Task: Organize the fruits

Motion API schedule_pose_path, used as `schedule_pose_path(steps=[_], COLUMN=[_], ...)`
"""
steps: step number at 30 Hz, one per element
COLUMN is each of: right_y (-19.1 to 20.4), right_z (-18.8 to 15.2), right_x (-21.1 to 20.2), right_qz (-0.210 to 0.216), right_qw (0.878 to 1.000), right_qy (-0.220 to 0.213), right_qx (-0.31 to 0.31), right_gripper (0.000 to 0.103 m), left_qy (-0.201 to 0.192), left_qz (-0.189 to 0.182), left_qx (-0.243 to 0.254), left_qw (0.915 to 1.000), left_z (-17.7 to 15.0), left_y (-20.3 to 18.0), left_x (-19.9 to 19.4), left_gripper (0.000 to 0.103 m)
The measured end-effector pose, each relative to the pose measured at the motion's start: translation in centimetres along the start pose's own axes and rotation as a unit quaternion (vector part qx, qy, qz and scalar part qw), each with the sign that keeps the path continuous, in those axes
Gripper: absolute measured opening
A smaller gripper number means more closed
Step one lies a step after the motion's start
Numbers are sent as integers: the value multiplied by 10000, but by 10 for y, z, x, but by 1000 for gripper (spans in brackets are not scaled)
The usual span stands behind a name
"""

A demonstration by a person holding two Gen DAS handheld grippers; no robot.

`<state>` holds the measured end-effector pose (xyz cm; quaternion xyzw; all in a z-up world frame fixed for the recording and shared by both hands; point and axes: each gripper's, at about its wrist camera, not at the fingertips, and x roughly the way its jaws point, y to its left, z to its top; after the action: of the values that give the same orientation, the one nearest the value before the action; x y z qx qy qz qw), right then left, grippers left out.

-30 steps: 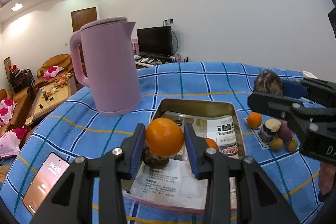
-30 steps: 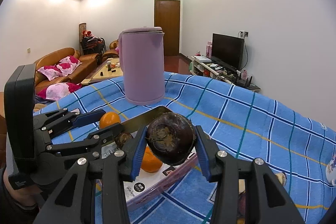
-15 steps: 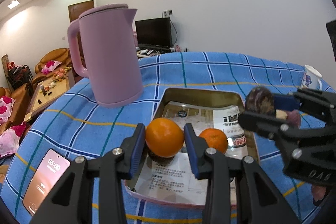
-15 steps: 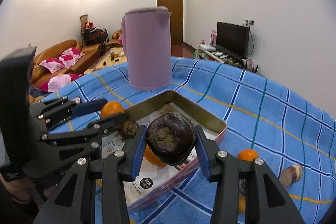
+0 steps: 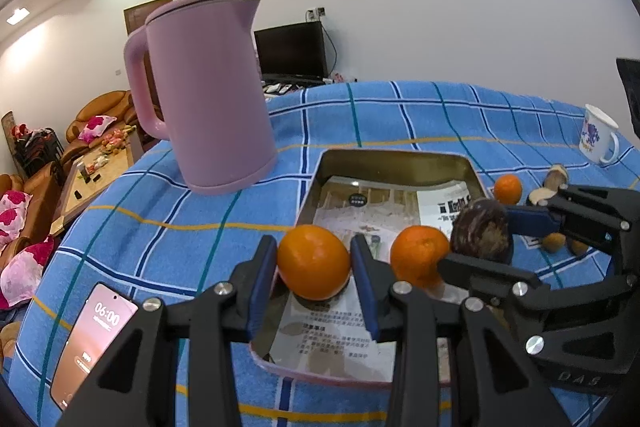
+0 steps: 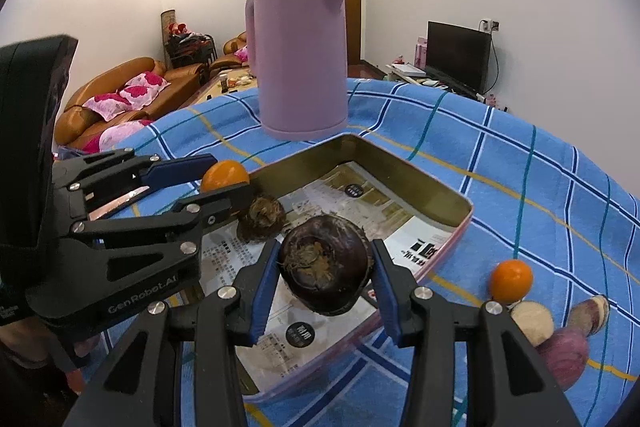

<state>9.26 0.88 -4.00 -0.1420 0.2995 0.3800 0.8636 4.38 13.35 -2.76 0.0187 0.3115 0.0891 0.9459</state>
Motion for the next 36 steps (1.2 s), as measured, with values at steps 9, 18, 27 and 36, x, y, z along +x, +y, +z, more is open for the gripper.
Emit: schedule_pose_path(steps=[9, 18, 27, 36], right_y=[10, 10, 13, 11], right_z=[-4, -7, -8, -8], right_x=[9, 12, 9, 1], right_qz=[34, 27, -68, -154], right_qw=[9998, 9998, 9998, 9998], right_qy=[148, 194, 115, -48], right_qx=[-95, -104, -112, -87], right_gripper=[47, 47, 49, 50], left_qy=[123, 119, 119, 19], left_qz=[-11, 43, 75, 132], left_qx=[86, 135, 76, -47], left_qw=[9999, 9998, 9999, 9999], left_z=[-6, -7, -9, -8], left_y=[-1, -2, -1, 3], left_x=[7, 8, 4, -2], left_gripper=[40, 41, 42, 58])
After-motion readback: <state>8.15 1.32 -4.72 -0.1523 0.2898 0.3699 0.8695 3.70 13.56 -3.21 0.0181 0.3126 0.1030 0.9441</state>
